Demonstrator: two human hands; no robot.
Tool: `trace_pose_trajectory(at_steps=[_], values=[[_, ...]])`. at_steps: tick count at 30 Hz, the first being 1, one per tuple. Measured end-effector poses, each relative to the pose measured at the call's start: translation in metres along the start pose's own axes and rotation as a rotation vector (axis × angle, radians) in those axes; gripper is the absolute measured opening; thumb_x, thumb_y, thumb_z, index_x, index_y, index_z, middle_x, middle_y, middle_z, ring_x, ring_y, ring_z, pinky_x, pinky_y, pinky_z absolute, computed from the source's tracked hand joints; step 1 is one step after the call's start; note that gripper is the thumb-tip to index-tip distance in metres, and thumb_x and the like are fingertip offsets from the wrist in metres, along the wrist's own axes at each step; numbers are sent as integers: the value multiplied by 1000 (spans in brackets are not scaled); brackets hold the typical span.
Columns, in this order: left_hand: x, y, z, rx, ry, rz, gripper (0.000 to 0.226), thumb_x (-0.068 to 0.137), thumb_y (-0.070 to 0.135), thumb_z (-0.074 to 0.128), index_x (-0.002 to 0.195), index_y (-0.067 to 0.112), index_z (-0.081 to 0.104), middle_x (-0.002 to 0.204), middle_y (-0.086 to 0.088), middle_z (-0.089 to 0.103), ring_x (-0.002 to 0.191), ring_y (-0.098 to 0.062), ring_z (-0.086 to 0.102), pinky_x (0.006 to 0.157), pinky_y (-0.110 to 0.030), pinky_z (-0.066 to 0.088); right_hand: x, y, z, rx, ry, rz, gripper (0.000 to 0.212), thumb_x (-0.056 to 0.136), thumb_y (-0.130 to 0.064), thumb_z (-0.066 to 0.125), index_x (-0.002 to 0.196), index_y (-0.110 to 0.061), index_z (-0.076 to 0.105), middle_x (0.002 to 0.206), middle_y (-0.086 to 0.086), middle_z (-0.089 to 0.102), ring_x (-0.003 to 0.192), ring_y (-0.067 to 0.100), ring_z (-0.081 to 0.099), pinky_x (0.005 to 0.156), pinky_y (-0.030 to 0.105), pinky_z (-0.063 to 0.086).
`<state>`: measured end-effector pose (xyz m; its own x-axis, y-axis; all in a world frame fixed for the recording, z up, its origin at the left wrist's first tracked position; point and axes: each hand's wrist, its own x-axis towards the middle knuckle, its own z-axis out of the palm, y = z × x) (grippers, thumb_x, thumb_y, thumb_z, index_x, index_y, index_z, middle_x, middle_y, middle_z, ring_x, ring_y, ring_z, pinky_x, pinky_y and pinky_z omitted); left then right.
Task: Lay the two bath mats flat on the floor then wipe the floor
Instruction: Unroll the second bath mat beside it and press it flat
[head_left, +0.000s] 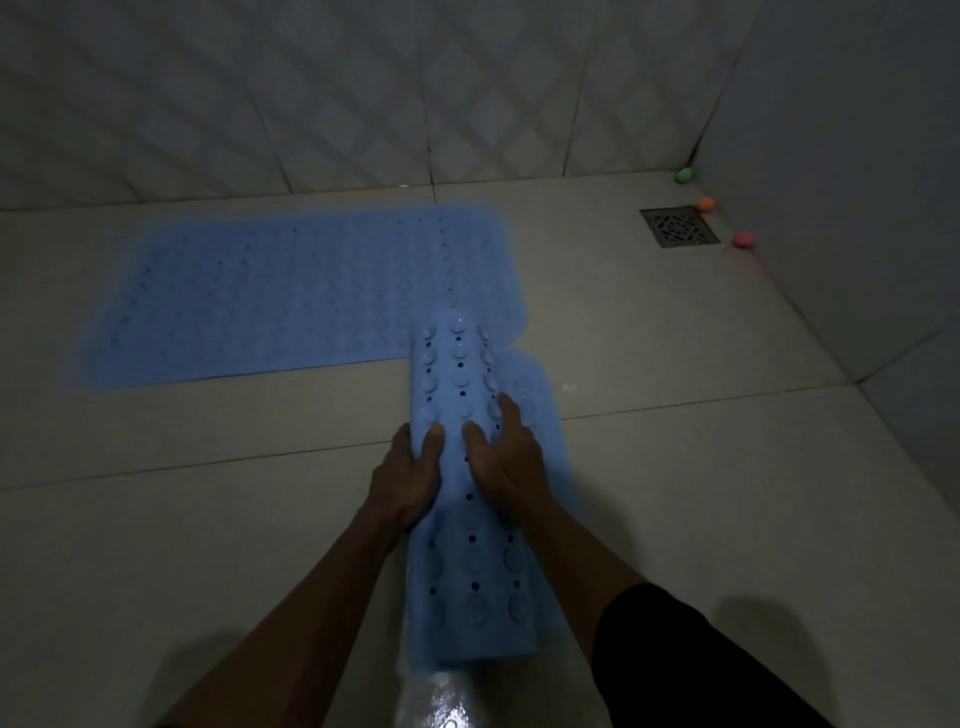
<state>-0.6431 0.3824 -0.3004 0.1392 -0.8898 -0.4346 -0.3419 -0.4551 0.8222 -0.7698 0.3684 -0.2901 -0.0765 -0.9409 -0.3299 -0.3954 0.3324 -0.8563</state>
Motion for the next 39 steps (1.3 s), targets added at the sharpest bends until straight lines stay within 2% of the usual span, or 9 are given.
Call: trace_pose_trajectory(at_steps=[3,6,10,14,19,22,26,32,39], values=[[1,-5,7,-24,-11,-38,83,84,79,38,146,24,40,141,-4,55,117,-23,58,100,-35,49,1,1,-4,-49,42,-8,70,83,-49,53,148,-31,32,136,6,55,120,27,55,103,45,46],[-1,-8,11,-46,28,-61,71,92,68,41,145,20,41,137,-7,56,115,-26,59,93,-34,50,-1,3,-3,-84,34,7,74,77,-56,48,146,-36,30,135,5,53,120,29,54,102,48,45],[0,-9,9,-42,41,-23,79,85,74,37,141,19,46,136,-6,58,114,-23,60,97,-37,50,0,2,0,-77,37,-4,66,82,-51,54,143,-37,31,130,6,54,116,29,55,99,50,46],[0,-6,4,7,60,-30,58,100,56,36,144,18,42,140,-8,54,121,-27,56,103,-36,45,5,0,-2,-34,47,19,50,91,-47,55,136,-33,38,127,9,54,115,29,55,99,44,45],[-8,4,-9,25,262,-53,45,105,36,35,143,14,44,140,-13,53,123,-29,52,102,-34,40,13,-5,-1,-131,-29,31,46,97,-35,47,140,-20,43,134,15,51,120,33,50,95,36,40],[-17,5,-27,43,273,-77,53,104,47,33,145,17,43,145,-11,50,129,-30,49,106,-36,38,7,-17,13,-140,-80,-35,52,84,-43,55,131,-23,47,118,12,58,104,31,59,89,42,50],[-28,-3,-52,45,271,-115,58,101,54,33,140,14,48,142,-11,53,126,-29,51,99,-31,40,-1,-22,40,-107,-59,-147,33,90,-28,50,120,-16,49,91,9,62,75,26,61,74,43,53],[-22,-19,-93,29,268,-186,71,97,63,36,139,8,50,140,-14,53,121,-31,55,93,-28,41,-6,-36,68,-128,-253,-39,81,81,-55,70,144,-16,36,138,13,52,125,32,53,104,40,45],[-8,-35,-131,-26,330,-240,73,96,63,38,144,7,43,145,-17,49,128,-33,50,104,-35,40,-9,-62,115,-129,-240,-20,53,93,-35,60,138,-16,42,135,16,54,120,32,55,102,42,45]])
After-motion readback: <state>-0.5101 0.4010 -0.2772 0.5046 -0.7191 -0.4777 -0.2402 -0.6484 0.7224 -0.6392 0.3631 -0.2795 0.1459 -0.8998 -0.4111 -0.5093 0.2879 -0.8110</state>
